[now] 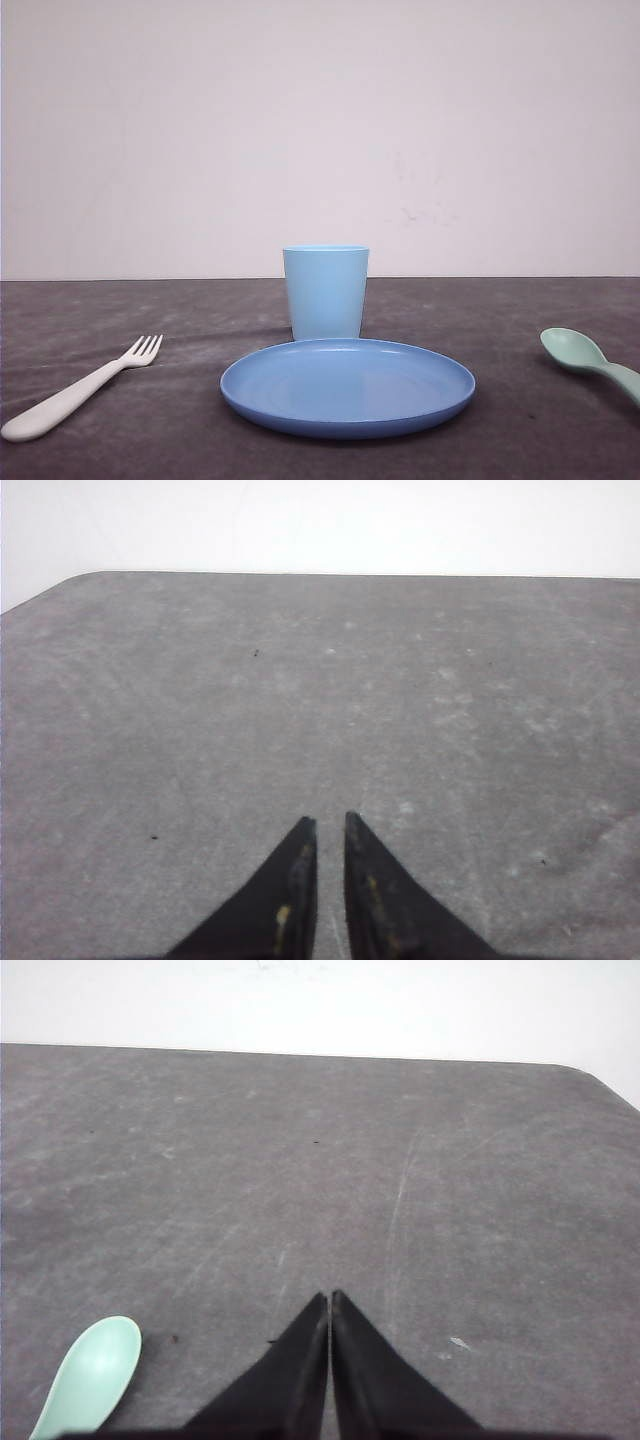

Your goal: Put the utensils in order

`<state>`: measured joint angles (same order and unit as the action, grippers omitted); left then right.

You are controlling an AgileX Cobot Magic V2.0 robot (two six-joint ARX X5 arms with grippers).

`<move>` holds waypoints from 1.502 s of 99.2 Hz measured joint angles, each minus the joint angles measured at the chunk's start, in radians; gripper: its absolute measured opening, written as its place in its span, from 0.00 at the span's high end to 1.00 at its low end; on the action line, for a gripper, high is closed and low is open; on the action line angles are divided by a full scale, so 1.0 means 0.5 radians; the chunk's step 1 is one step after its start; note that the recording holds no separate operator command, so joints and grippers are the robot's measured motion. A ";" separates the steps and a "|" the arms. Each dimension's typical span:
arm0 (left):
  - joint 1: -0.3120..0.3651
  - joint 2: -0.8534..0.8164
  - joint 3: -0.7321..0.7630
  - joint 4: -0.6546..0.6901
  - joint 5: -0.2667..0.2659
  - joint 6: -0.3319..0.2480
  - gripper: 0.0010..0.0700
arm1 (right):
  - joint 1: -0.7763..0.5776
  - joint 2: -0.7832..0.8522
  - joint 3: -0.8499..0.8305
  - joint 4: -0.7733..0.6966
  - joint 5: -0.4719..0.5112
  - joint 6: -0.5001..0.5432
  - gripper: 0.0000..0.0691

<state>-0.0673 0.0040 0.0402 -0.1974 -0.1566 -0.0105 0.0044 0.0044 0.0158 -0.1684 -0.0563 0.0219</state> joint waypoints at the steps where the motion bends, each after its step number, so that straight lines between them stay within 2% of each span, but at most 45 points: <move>1: 0.000 0.000 0.000 0.000 0.000 0.000 0.98 | 0.000 0.000 0.000 0.000 0.001 0.000 0.99; 135: 0.000 0.000 0.000 0.001 0.000 -0.002 0.98 | 0.000 0.000 0.000 0.000 -0.002 0.001 0.99; 142: 0.000 0.000 0.000 0.001 0.000 -0.040 0.98 | 0.000 0.000 0.000 0.000 -0.019 0.021 0.99; 149: 0.000 0.000 0.000 0.001 0.000 -0.143 0.98 | 0.000 0.000 0.000 -0.001 -0.060 0.079 0.99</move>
<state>-0.0673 0.0040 0.0402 -0.1970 -0.1566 -0.0822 0.0044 0.0044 0.0158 -0.1688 -0.0864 0.0612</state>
